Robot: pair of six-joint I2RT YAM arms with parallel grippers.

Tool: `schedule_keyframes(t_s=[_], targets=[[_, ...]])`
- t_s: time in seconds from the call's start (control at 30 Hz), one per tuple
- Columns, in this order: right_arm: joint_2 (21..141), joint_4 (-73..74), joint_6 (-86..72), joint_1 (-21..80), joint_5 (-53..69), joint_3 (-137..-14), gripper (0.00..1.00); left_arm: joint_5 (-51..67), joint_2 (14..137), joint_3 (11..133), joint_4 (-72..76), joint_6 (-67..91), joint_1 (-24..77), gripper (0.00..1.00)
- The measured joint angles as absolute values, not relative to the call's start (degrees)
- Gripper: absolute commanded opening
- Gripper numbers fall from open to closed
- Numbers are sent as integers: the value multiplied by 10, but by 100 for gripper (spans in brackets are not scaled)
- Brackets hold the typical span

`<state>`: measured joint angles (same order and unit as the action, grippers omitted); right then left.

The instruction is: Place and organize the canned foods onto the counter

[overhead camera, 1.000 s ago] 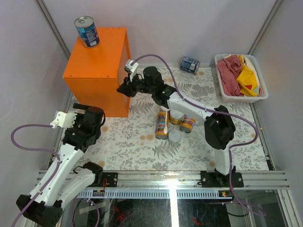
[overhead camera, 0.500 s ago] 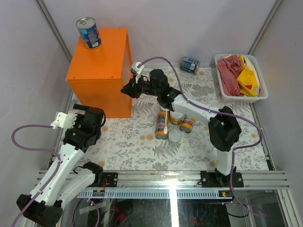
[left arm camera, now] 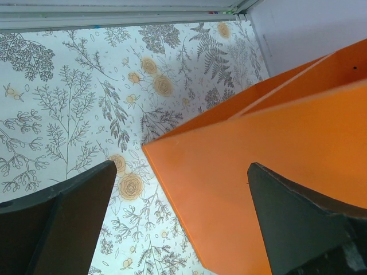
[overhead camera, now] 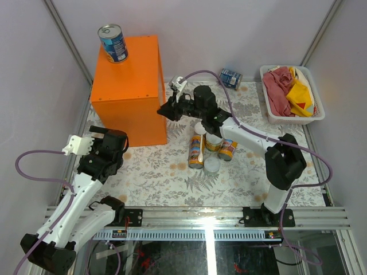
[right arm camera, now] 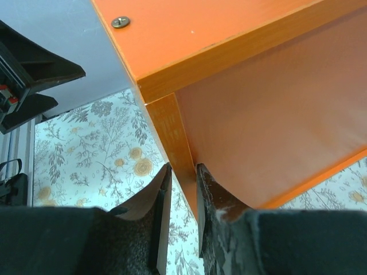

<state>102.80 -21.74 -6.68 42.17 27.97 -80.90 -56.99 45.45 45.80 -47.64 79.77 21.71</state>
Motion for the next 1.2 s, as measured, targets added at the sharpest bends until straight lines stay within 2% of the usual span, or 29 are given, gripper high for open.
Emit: schedule_keyframes(t_s=[0.57, 0.97, 1.2], targets=[[894, -181, -51, 401, 258, -686, 0, -570, 456, 454, -474, 787, 217, 97], [764, -114, -50, 398, 231, -598, 0, -564, 458, 452, -420, 705, 217, 97], [726, -101, -66, 397, 230, -570, 0, -547, 469, 452, -389, 669, 217, 97]])
